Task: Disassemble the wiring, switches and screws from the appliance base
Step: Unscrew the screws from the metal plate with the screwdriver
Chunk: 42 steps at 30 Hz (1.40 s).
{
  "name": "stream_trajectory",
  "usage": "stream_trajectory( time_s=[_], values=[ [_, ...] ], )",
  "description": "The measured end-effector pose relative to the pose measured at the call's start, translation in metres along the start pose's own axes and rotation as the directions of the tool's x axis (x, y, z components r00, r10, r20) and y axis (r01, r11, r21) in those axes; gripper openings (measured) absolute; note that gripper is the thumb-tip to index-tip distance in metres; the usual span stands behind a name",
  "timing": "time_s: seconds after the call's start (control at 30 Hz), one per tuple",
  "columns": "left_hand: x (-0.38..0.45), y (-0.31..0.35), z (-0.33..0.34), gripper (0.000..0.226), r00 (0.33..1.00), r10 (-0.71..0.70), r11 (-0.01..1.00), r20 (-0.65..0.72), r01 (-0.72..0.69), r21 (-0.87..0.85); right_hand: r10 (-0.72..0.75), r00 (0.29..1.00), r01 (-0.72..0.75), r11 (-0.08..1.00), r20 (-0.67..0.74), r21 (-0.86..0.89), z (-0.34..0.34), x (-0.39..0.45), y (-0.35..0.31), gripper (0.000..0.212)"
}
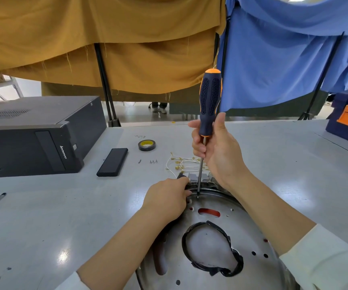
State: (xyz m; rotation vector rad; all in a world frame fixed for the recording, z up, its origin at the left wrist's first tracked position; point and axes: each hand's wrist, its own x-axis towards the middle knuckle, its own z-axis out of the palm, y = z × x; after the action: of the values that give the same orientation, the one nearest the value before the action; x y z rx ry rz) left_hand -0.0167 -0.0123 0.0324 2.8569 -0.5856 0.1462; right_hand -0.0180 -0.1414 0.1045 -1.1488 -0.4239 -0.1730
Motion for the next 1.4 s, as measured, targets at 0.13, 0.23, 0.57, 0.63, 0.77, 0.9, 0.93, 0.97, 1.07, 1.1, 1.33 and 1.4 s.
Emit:
stream_trajectory(
  time_s=[0.13, 0.23, 0.57, 0.63, 0.77, 0.9, 0.93, 0.97, 1.07, 1.1, 1.33, 1.4],
  values=[
    [-0.0005, 0.0004, -0.0002, 0.019, 1.000, 0.000, 1.000, 0.001, 0.000, 0.001, -0.001, 0.999, 0.000, 0.999, -0.038, -0.046, 0.0002, 0.0014, -0.0022, 0.053],
    [-0.0009, 0.0008, -0.0008, 0.019, 1.000, 0.002, 1.000, 0.002, -0.002, -0.001, -0.044, 0.998, 0.039, 0.995, -0.050, -0.096, -0.0013, 0.0004, -0.0020, 0.040],
    [-0.0028, 0.0016, -0.0027, 0.019, 1.000, 0.004, 0.999, 0.005, -0.004, -0.033, 0.010, 1.000, -0.012, 0.996, -0.014, -0.093, 0.0010, 0.0015, -0.0011, 0.043],
    [-0.0048, 0.0013, -0.0032, 0.023, 1.000, 0.012, 0.993, -0.019, -0.014, -0.116, -0.020, 0.999, 0.017, 0.992, -0.027, -0.126, -0.0001, 0.0005, -0.0005, 0.040],
    [-0.0049, -0.0008, -0.0041, 0.024, 0.998, 0.019, 0.975, -0.062, -0.032, -0.220, -0.019, 1.000, 0.019, 0.998, 0.003, -0.057, -0.0024, -0.0002, 0.0001, 0.036],
    [-0.0051, -0.0005, -0.0035, 0.023, 0.997, 0.024, 0.974, -0.078, -0.041, -0.225, 0.034, 0.999, -0.034, 0.999, 0.021, -0.012, -0.0012, 0.0009, -0.0020, 0.052],
    [-0.0053, -0.0005, -0.0036, 0.021, 0.996, 0.011, 0.972, -0.090, -0.031, -0.233, 0.033, 0.999, -0.033, 0.999, 0.000, -0.040, -0.0009, 0.0010, -0.0024, 0.051],
    [-0.0055, -0.0004, -0.0037, 0.020, 0.995, -0.003, 0.970, -0.103, -0.022, -0.241, 0.020, 0.999, -0.022, 0.997, -0.026, -0.076, -0.0009, 0.0008, -0.0026, 0.049],
    [-0.0062, -0.0001, -0.0037, 0.021, 0.993, -0.028, 0.968, -0.117, -0.002, -0.250, -0.029, 0.999, 0.023, 0.992, -0.045, -0.122, -0.0020, -0.0005, -0.0017, 0.043],
    [-0.0063, 0.0001, -0.0037, 0.020, 0.993, -0.030, 0.969, -0.110, 0.002, -0.246, -0.036, 0.999, 0.032, 0.993, -0.036, -0.115, -0.0030, -0.0007, -0.0011, 0.039],
    [-0.0053, 0.0013, -0.0046, 0.021, 0.998, -0.008, 0.978, -0.058, -0.004, -0.206, 0.036, 0.999, -0.035, 0.999, 0.022, -0.024, -0.0030, 0.0027, -0.0008, 0.041],
    [-0.0049, 0.0011, -0.0043, 0.022, 0.998, -0.004, 0.979, -0.059, -0.008, -0.203, 0.020, 0.999, -0.023, 0.994, -0.030, -0.103, -0.0018, 0.0032, -0.0007, 0.040]
  ],
)
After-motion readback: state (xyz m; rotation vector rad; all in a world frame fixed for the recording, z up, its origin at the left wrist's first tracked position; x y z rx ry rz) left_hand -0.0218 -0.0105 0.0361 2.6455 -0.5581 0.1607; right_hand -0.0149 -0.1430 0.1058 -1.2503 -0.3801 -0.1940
